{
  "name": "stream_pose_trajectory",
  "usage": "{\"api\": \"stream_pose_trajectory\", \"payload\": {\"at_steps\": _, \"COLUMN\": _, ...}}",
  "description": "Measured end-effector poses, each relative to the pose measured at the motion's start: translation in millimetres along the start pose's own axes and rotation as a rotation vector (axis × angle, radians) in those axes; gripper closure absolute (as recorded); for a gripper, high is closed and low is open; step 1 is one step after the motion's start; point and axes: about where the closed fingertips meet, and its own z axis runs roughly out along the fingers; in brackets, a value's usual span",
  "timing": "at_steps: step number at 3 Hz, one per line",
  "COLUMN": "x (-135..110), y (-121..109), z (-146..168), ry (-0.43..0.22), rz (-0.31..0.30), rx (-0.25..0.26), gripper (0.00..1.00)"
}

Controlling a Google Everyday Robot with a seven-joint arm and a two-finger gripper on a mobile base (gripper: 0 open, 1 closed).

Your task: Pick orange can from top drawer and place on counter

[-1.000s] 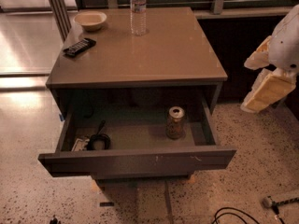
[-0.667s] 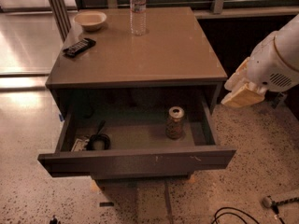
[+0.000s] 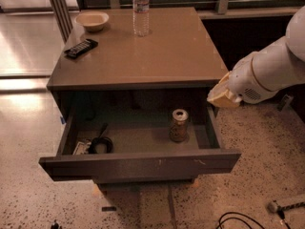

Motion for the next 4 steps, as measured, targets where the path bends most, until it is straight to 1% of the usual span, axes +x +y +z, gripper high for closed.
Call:
{"api": "stream_pose_trajectory", "payload": {"at_steps": 1, "x": 3.8, "y": 3.1, "z": 8.5, "ry": 0.005, "rz": -0.004, "rx": 0.002, "gripper": 1.00}}
{"api": "stream_pose_trajectory", "payload": {"at_steps": 2, "x": 12.6, "y": 9.8, "z": 39.6, "ry": -0.017, "rz": 0.026, "rx": -0.020, "gripper": 0.83}}
{"api": "stream_pose_trajectory", "payload": {"at_steps": 3, "x": 16.5, "y": 16.1, "z": 75.2, "ry": -0.050, "rz": 0.056, "rx": -0.050, "gripper": 0.59}}
{"api": "stream_pose_trajectory", "payload": {"at_steps": 4, "x": 17.4, "y": 20.8, "z": 99.6, "ry": -0.074, "rz": 0.072, "rx": -0.073, "gripper": 0.36}}
